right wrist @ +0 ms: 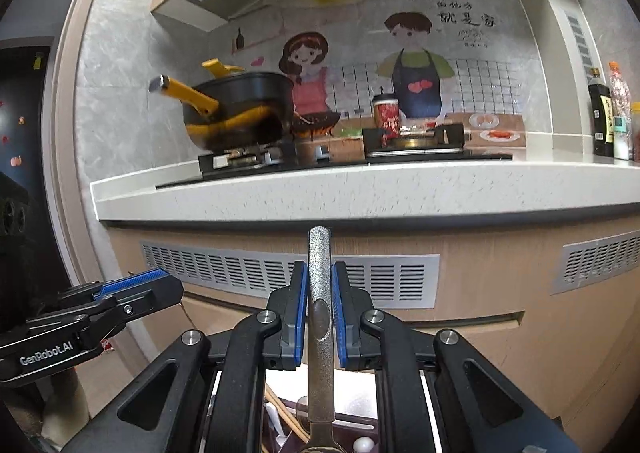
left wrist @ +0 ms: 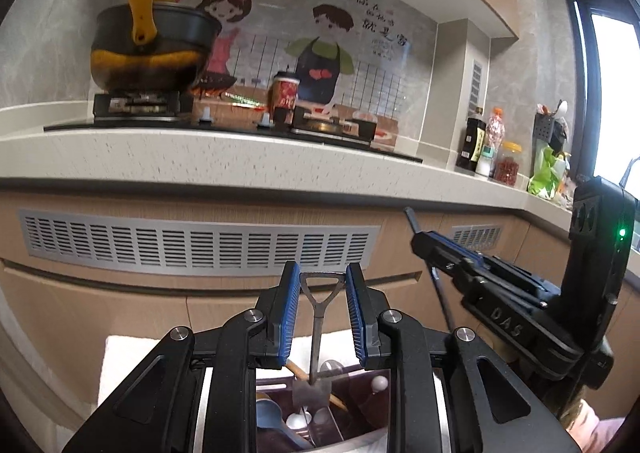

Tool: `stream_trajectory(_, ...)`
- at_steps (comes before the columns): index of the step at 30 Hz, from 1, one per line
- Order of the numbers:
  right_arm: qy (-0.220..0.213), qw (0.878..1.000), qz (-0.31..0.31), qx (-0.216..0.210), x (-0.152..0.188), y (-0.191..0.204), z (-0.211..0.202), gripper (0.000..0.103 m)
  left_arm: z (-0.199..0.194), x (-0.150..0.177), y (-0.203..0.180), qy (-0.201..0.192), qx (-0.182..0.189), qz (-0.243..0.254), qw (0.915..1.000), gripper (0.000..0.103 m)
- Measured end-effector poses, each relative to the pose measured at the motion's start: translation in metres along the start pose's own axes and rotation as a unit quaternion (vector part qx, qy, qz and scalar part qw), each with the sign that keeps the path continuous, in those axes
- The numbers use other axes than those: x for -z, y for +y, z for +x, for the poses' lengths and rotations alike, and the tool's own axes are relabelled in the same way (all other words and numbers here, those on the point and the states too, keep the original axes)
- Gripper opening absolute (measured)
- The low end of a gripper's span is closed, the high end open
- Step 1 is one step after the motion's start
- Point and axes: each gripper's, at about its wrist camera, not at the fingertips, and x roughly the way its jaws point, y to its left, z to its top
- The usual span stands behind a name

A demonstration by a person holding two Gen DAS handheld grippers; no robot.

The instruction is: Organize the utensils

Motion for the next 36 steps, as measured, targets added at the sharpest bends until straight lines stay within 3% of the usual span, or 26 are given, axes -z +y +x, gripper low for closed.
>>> stream_trajectory(14, -0.003, 1.0, 0.005, 0.018, 0.039, -0.005, 0.04, 0.013, 0.025, 0.032, 0.015, 0.041, -0.006, -0.023, 0.9989, 0.026)
stream_trajectory(15, 0.001, 1.0, 0.006, 0.015, 0.042, -0.005, 0.042, 0.015, 0.026, 0.035, 0.015, 0.046, -0.005, -0.026, 0.9986, 0.026)
stream_trajectory(17, 0.012, 1.0, 0.01, 0.008, 0.046, -0.008, 0.042, 0.032, 0.027, 0.039, 0.016, 0.053, -0.006, -0.031, 0.9981, 0.027)
stream_trajectory(22, 0.021, 0.999, 0.011, 0.021, 0.049, -0.013, 0.018, 0.039, 0.017, 0.046, 0.014, 0.061, -0.015, -0.033, 0.9974, 0.045)
stream_trajectory(28, 0.05, 0.997, -0.001, 0.059, 0.064, -0.012, -0.036, 0.063, -0.02, 0.068, -0.002, 0.067, -0.034, -0.031, 0.9967, 0.056)
stream_trajectory(32, 0.077, 0.994, -0.003, 0.074, 0.082, -0.006, -0.078, 0.075, -0.049, 0.095, -0.021, 0.069, -0.061, -0.015, 0.9956, 0.069)
stream_trajectory(36, 0.098, 0.992, -0.001, 0.086, 0.105, 0.003, -0.112, 0.087, -0.069, 0.131, -0.04, 0.095, -0.078, 0.004, 0.9924, 0.072)
